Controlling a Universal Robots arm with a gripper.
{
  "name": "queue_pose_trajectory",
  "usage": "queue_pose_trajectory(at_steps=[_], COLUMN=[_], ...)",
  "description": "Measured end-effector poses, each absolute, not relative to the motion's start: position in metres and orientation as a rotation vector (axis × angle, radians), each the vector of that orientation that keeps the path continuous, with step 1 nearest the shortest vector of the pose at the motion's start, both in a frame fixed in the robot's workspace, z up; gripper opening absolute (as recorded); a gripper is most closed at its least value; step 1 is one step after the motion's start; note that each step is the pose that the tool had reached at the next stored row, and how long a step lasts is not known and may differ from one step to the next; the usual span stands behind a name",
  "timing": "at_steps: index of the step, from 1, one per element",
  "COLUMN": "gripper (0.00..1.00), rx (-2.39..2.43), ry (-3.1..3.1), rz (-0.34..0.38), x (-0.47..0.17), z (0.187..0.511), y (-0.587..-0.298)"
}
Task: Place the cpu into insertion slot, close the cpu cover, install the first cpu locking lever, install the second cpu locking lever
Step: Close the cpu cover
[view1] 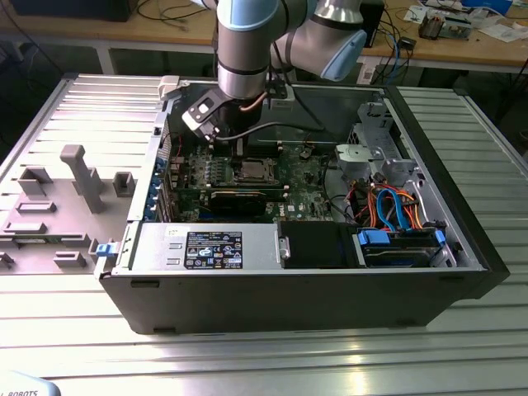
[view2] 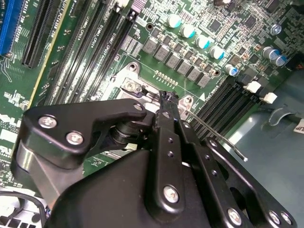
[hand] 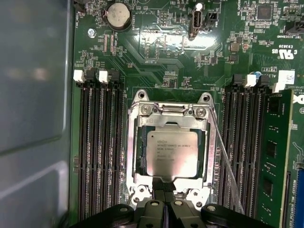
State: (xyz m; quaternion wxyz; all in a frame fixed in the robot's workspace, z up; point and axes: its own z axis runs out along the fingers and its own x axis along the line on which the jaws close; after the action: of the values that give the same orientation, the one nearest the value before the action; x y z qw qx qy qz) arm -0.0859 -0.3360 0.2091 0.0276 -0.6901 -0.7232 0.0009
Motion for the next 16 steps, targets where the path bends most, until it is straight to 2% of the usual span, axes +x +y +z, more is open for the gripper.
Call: queue_pose_trajectory(at_steps=[9, 16], gripper=[0.11, 0.11], rx=[-2.128, -2.107], ry=[-2.232, -2.216], rz=[-0.001, -0.042], x=[-0.0875, -0.0875], z=[0.2121, 0.2096], y=[-0.3361, -0.3359])
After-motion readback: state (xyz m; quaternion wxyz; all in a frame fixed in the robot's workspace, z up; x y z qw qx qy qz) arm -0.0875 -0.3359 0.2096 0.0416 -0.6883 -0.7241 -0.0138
